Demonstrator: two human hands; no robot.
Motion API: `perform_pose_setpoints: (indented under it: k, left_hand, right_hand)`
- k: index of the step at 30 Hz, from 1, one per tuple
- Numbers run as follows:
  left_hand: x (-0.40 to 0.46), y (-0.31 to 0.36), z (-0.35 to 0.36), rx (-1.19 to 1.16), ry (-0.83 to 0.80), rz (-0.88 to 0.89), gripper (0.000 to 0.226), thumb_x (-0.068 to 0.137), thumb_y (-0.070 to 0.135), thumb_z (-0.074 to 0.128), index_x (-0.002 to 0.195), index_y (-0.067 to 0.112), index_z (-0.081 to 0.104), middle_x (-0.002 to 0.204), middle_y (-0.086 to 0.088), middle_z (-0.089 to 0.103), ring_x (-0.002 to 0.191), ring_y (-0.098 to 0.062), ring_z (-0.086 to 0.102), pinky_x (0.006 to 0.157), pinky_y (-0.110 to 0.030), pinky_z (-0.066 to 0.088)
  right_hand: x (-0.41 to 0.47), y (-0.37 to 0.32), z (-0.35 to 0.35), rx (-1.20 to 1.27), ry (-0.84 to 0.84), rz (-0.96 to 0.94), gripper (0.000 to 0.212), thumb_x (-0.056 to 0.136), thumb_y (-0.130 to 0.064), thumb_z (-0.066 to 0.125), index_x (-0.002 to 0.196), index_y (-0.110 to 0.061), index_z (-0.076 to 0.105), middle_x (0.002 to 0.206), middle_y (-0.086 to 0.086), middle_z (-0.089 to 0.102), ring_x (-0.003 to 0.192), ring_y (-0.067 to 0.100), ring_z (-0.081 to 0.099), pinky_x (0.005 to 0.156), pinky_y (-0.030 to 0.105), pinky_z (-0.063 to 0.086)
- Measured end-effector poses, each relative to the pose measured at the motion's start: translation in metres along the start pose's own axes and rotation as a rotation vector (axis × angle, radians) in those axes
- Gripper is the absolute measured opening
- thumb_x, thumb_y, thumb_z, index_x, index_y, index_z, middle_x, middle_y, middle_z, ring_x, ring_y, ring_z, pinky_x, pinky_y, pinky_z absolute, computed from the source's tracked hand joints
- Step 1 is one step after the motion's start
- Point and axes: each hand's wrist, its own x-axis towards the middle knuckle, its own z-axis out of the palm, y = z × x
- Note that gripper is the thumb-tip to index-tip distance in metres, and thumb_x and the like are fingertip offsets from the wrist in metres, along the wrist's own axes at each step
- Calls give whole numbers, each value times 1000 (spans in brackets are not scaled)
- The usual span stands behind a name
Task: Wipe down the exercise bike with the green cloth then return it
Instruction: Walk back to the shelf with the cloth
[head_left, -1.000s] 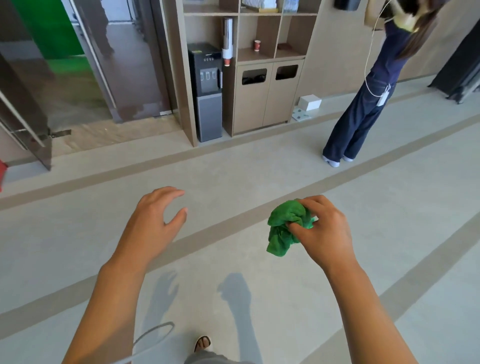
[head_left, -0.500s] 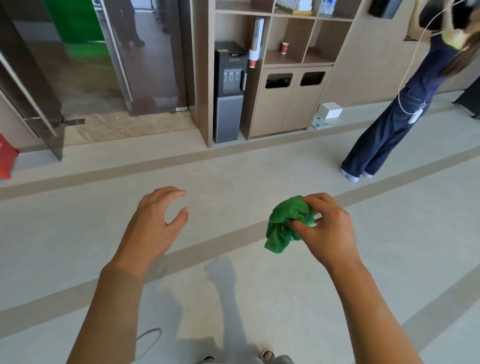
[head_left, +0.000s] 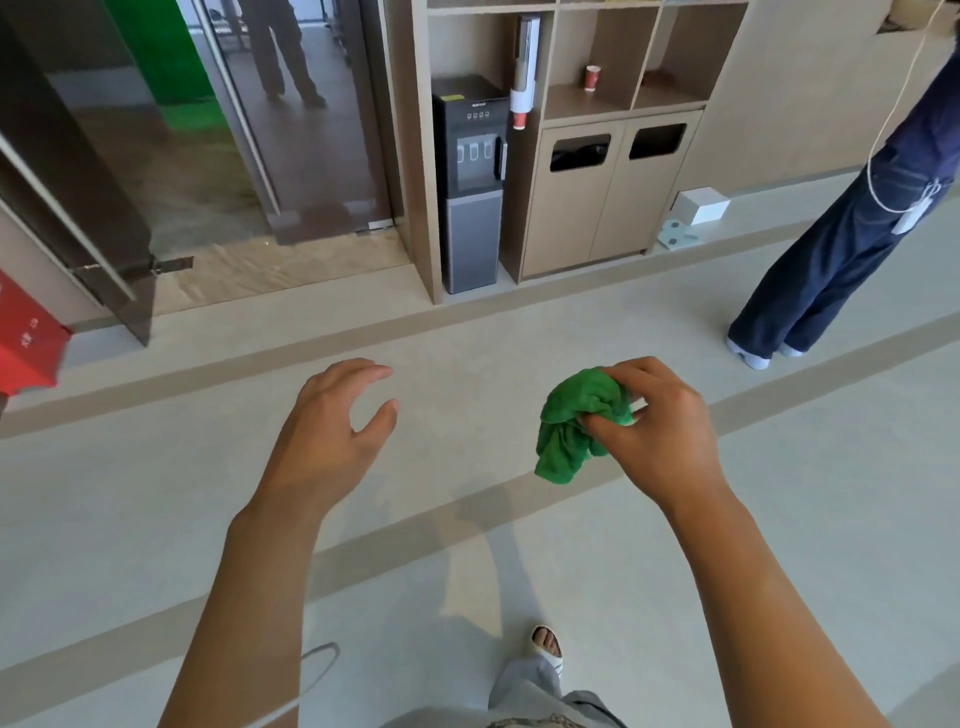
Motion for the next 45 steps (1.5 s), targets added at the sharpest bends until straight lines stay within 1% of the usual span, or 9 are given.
perform_pose_setpoints:
  k: [5,11,17,23,25,28,31,35,45]
  left_hand:
    - [73,37,34,29,7,16,35,100,42,62,135,36,63,142,22,55,138,-6,46,112,-28,38]
    - [140,68,86,80,-9,45,35,98,43,62,133,35,64,139,20,57,132,-6,49,104,-14,32]
    - [185,70,122,95,-94,53,35,99,45,62,133,36,63,140,20,57,133,-6,50,108,-25,38]
    - [250,61,144,91,-122,59,41,95,57,57,133,41,60,137,30,54,128,4,47,98,-9,33]
    - [273,55,151,78,-131,70,43,94,60,54,133,42,59,137,30,53,128,7,45,96,-8,33]
    - [313,40,159,77,-139,101,38,96,52,58,132,40,61,136,29,54,128,2,48,98,-8,32]
    - [356,24,159,48,-135,115,34,98,43,63,131,36,64,134,27,56,129,-5,52,103,-18,37]
    - [416,9,146,39,-138,142,36,98,42,61,132,32,65,134,19,61,126,-10,55,102,-25,43]
    - [528,-29,121,-5,-136,151,39,97,39,59,133,26,67,136,14,61,127,-12,54,103,-26,40]
  right_hand:
    - [79,35,-19,45,19,-22,35,76,-19,85,109,-31,79,109,-18,65,93,10,64,78,44,59]
    - [143,89,-33,110,2,14,33,77,-19,85,107,-32,79,108,-16,66,92,10,64,79,43,59]
    - [185,132,-28,131,-3,61,34,74,-16,86,107,-26,80,106,-11,67,89,13,64,77,45,58]
    - [232,155,-11,135,4,117,34,73,-17,86,105,-27,80,106,-12,67,89,13,64,76,46,58]
    - [252,159,-4,122,13,122,35,73,-18,86,106,-26,80,106,-12,66,89,13,64,76,45,58]
    - [284,159,9,96,34,132,35,74,-17,87,107,-25,81,105,-12,66,88,12,64,77,43,58]
    - [320,152,25,69,35,142,34,74,-16,86,107,-26,81,105,-13,66,88,11,63,77,41,58]
    - [372,135,45,62,38,146,33,75,-17,85,106,-28,80,105,-15,65,90,10,64,77,43,59]
    - [471,107,99,15,80,122,36,75,-16,86,108,-30,80,106,-18,65,90,10,64,76,43,60]
